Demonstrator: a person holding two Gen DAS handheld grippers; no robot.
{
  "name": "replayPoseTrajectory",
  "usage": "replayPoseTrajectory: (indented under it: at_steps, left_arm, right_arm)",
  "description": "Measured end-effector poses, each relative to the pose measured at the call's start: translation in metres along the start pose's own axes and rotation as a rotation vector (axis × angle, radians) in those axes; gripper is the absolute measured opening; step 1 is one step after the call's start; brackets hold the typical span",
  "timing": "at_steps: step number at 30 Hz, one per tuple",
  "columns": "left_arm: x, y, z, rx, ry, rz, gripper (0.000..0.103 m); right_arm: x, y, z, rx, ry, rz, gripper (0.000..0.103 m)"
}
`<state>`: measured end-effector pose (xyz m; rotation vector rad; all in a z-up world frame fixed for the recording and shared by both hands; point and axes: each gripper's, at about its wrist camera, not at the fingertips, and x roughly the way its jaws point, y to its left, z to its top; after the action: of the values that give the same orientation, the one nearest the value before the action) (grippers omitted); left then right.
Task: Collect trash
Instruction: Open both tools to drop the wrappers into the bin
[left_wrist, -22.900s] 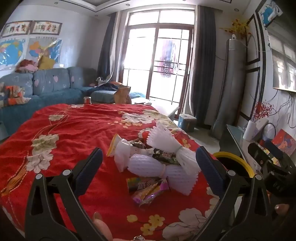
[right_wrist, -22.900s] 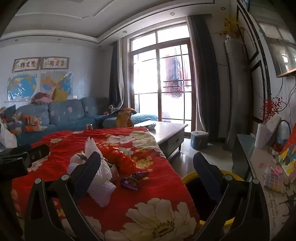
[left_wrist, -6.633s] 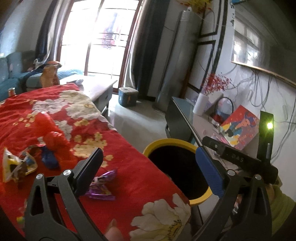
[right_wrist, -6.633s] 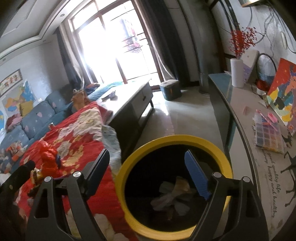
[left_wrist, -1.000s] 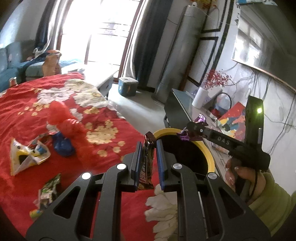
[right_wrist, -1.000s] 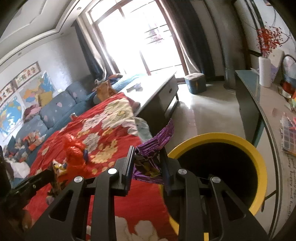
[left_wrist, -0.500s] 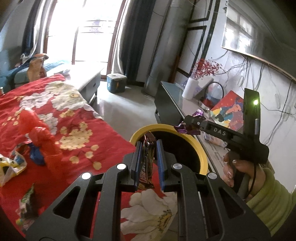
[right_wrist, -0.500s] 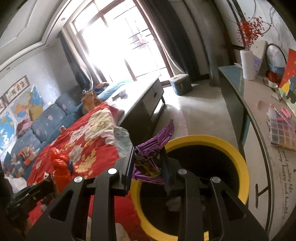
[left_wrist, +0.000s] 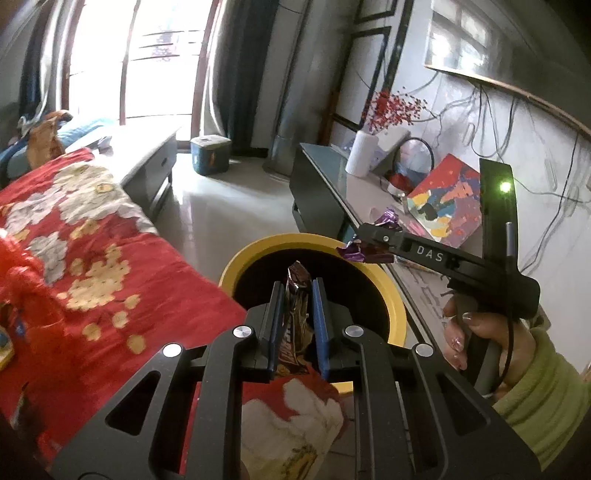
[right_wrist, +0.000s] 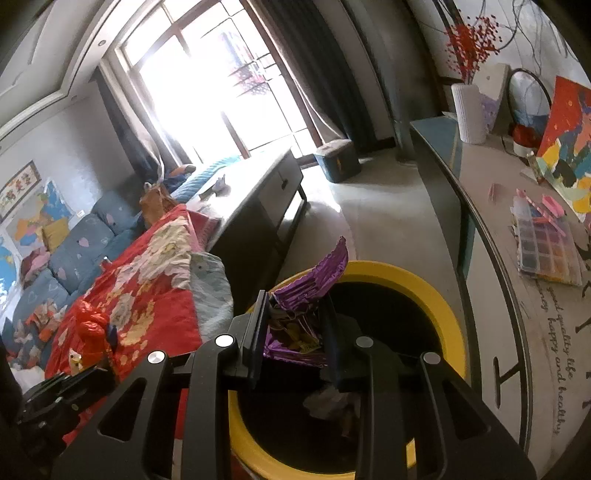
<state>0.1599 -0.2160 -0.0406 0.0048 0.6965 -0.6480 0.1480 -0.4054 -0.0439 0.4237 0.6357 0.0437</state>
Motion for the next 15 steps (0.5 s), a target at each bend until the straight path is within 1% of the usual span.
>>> replayPoseTrajectory:
  at_steps: [11, 15]
  left_arm:
    - [0.044, -0.008, 0.005, 0.041, 0.048, -0.06, 0.011]
    - [0.057, -0.008, 0.007, 0.046, 0.063, -0.075, 0.013]
  right_arm:
    - [0.01, -0.029, -0.005, 0.045, 0.035, -0.022, 0.028]
    - [0.013, -0.036, -0.006, 0.054, 0.043, -0.02, 0.028]
